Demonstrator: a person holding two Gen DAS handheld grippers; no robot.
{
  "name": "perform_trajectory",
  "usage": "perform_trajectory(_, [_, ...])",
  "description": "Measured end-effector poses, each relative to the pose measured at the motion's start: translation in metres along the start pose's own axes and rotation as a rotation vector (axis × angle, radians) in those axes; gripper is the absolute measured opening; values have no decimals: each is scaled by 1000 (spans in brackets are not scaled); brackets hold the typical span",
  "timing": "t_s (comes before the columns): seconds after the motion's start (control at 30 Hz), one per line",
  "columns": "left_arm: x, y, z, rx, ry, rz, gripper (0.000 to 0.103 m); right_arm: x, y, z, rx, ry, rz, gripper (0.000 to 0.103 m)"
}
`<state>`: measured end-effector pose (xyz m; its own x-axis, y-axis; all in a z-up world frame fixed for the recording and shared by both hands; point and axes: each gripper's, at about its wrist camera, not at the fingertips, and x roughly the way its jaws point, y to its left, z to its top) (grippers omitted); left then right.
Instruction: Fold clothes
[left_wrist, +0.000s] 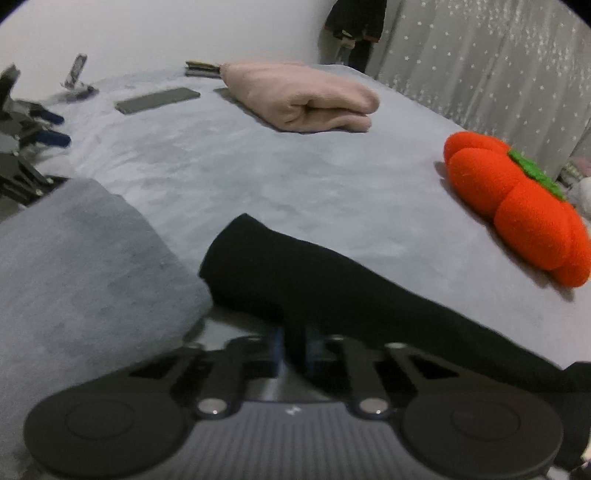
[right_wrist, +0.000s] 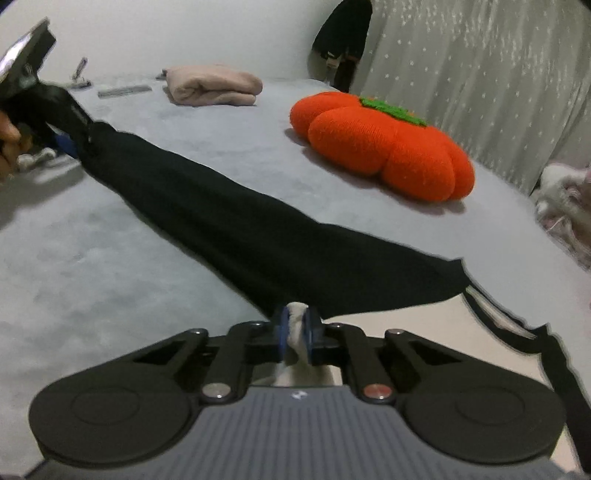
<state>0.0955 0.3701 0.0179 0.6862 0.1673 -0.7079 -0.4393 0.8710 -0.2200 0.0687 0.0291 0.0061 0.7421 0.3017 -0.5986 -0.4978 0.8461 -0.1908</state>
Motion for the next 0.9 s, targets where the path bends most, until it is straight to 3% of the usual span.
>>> perform_trajectory(0.13, [-9, 13, 6, -78, 16, -23, 4, -21, -4, 0, 84, -60, 49, 9])
perform_trajectory(0.27, [-22, 15, 7, -92, 25, -6, 4, -37, -19, 4, 234, -103, 119, 9])
perform_trajectory(0.43, [-19, 5, 2, -4, 50, 54, 7, -13, -6, -7, 181, 30, 133, 11])
perform_trajectory(0.57, [-18, 8, 1, 12, 89, 82, 14, -11, 1, -8, 157, 41, 125, 18])
perform_trajectory(0.7, [-34, 16, 6, -8, 66, 95, 1, -15, -5, -7, 160, 57, 158, 19])
perform_trajectory(0.9, [-56, 24, 15, -41, -4, 110, 1, -22, -22, -8, 231, 51, 219, 19])
